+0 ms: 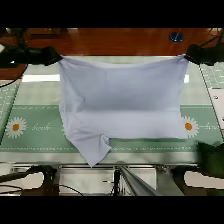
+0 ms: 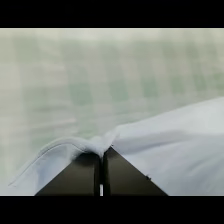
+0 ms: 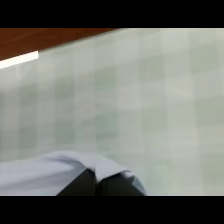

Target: Fold the shirts.

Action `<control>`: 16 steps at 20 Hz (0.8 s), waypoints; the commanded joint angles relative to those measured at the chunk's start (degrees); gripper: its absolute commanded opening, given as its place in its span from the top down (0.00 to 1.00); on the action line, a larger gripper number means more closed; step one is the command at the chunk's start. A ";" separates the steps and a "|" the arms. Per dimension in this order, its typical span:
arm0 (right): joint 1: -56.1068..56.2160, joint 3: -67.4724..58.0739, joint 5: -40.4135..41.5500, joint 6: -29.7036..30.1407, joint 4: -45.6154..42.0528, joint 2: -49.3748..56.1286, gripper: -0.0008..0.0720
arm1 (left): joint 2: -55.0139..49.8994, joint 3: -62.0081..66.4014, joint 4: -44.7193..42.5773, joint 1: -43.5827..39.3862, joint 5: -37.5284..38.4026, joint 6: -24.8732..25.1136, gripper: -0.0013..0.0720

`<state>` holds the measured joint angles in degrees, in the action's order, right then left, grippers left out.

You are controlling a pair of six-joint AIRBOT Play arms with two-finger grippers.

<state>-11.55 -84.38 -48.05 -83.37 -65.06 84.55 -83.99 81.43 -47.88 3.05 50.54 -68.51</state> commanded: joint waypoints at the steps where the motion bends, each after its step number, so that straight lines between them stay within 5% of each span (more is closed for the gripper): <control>1: 0.28 0.07 13.86 0.07 0.63 5.95 0.96 | -8.79 2.71 0.55 -3.67 -14.73 1.55 0.95; 12: 0.24 0.04 11.74 7.37 0.44 15.76 0.96 | -19.96 3.30 0.52 -6.56 -18.01 2.64 0.95; 16: -2.23 0.04 1.86 8.41 -0.24 9.57 0.96 | -17.31 9.55 0.50 -2.73 1.40 4.13 0.95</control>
<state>-12.43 -84.33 -38.81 -76.36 -64.86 97.01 -102.28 87.77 -47.35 -1.67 39.42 -64.73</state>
